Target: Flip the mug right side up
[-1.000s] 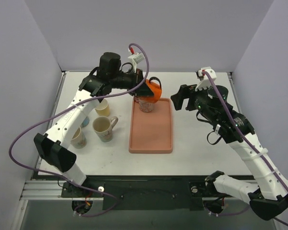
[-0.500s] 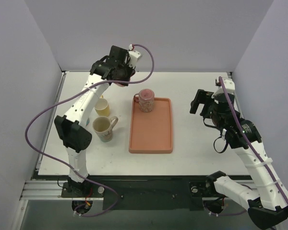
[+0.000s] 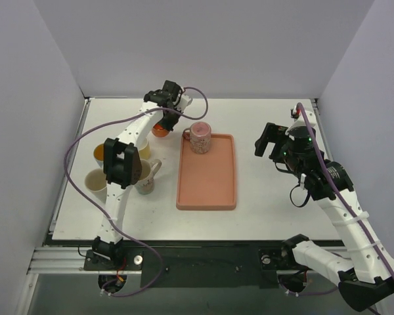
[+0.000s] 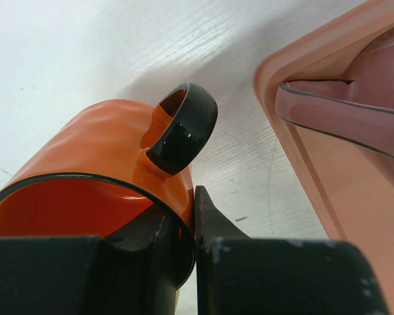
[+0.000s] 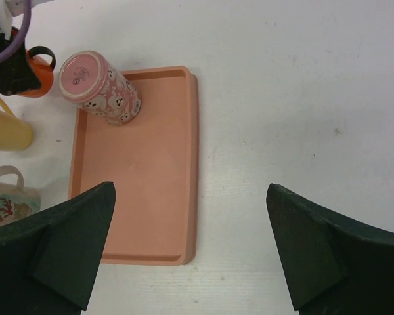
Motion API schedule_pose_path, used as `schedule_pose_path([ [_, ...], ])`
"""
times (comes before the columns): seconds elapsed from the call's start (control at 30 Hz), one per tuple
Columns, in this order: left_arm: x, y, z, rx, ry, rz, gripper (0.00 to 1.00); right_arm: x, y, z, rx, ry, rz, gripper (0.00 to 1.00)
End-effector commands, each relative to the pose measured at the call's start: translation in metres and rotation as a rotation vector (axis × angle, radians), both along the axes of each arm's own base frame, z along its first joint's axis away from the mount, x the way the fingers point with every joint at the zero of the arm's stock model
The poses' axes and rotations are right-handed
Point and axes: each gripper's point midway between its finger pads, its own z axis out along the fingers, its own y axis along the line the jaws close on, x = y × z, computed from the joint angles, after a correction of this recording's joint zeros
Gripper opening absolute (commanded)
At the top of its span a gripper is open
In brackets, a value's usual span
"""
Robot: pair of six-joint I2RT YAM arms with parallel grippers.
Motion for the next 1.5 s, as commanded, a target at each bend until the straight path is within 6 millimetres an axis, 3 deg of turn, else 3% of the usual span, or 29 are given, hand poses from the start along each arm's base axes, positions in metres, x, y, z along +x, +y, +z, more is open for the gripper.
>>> schedule_pose_path([
  [0.0, 0.013, 0.003, 0.009, 0.006, -0.044, -0.011, 0.0, -0.001, 0.007, -0.001, 0.034, 0.006, 0.012, 0.94],
  [0.13, 0.01, 0.005, -0.016, -0.003, 0.026, -0.018, 0.0, 0.0, 0.008, -0.001, 0.038, 0.008, 0.013, 0.96],
  [0.27, 0.007, 0.008, -0.024, -0.034, 0.065, -0.017, 0.0, 0.001, 0.012, 0.0, 0.042, 0.004, 0.02, 0.96],
  [0.43, 0.01, 0.017, -0.02, -0.063, 0.067, 0.011, 0.16, 0.007, 0.018, -0.005, 0.03, 0.021, 0.025, 0.97],
  [0.73, 0.011, 0.013, 0.057, -0.188, -0.062, -0.038, 0.49, 0.023, 0.048, -0.002, -0.036, 0.031, 0.1, 0.98],
  [0.87, 0.005, 0.014, 0.086, -0.218, -0.099, -0.05, 0.49, 0.042, 0.068, 0.003, -0.077, 0.03, 0.109, 0.98],
  [0.97, -0.003, 0.018, 0.125, -0.269, -0.156, -0.057, 0.5, 0.063, 0.093, -0.001, -0.064, 0.045, 0.111, 0.98],
  [1.0, -0.003, 0.026, 0.133, -0.276, -0.171, -0.043, 0.5, 0.07, 0.097, 0.002, -0.06, 0.035, 0.097, 0.98],
  [1.03, -0.007, 0.03, 0.147, -0.29, -0.197, -0.032, 0.5, 0.08, 0.108, -0.005, -0.062, 0.055, 0.091, 0.98],
  [1.07, -0.006, 0.041, 0.148, -0.292, -0.197, -0.005, 0.5, 0.09, 0.114, -0.019, -0.088, 0.086, 0.073, 0.98],
  [1.1, -0.01, 0.046, 0.163, -0.305, -0.224, 0.008, 0.51, 0.096, 0.123, -0.008, -0.071, 0.065, 0.071, 0.98],
  [1.3, -0.027, 0.105, 0.175, -0.304, -0.238, 0.136, 0.5, 0.137, 0.155, -0.032, -0.192, 0.112, -0.006, 0.99],
  [1.47, -0.043, 0.119, 0.173, -0.358, -0.214, 0.177, 0.5, 0.162, 0.194, -0.065, -0.23, 0.161, 0.054, 0.99],
])
